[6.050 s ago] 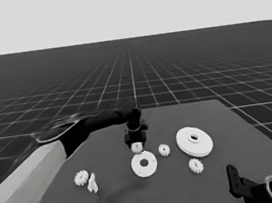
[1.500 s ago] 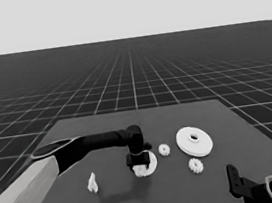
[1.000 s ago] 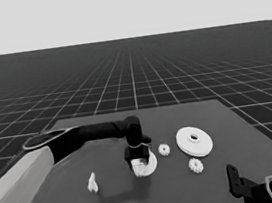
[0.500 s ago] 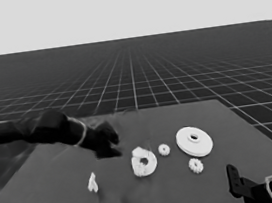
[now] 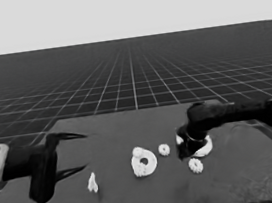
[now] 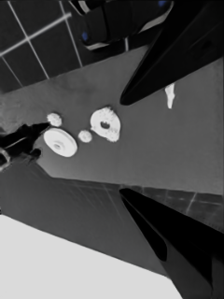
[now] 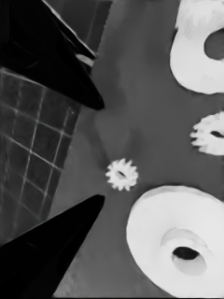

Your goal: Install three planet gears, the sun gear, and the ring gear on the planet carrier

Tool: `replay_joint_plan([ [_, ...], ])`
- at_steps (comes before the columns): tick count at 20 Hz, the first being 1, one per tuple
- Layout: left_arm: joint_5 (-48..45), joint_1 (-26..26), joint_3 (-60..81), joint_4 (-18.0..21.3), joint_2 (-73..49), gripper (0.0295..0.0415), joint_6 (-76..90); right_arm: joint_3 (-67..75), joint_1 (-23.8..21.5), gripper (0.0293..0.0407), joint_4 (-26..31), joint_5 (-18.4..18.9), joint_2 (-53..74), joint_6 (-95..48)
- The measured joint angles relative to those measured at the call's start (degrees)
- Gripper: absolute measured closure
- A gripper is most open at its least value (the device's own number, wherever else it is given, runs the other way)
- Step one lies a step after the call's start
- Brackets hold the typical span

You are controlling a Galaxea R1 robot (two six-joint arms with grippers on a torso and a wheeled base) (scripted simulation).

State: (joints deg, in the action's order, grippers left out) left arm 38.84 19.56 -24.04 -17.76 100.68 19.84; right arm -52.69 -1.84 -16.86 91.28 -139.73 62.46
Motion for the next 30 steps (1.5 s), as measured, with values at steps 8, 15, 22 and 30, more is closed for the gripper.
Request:
replay_joint_plan([
  [8,-0.1,0.0,0.1,0.0,-0.1,0.0326,0.3,-43.8,0.5,0.0315,8.0,-5.3,-21.2,1.9],
  [15,-0.1,0.0,0.1,0.0,-0.1,0.0326,0.3,-53.4,10.7,0.0315,-0.3,-11.3,-24.7,-2.6],
  [22,-0.1,0.0,0.1,0.0,-0.1,0.0326,0.3,-53.7,10.9,0.0388,-0.4,-11.5,-24.8,-2.7],
  [30,-0.1,0.0,0.1,0.0,-0.1,0.0326,0.3,-46.2,4.5,0.0387,4.7,-7.0,-22.0,1.0],
])
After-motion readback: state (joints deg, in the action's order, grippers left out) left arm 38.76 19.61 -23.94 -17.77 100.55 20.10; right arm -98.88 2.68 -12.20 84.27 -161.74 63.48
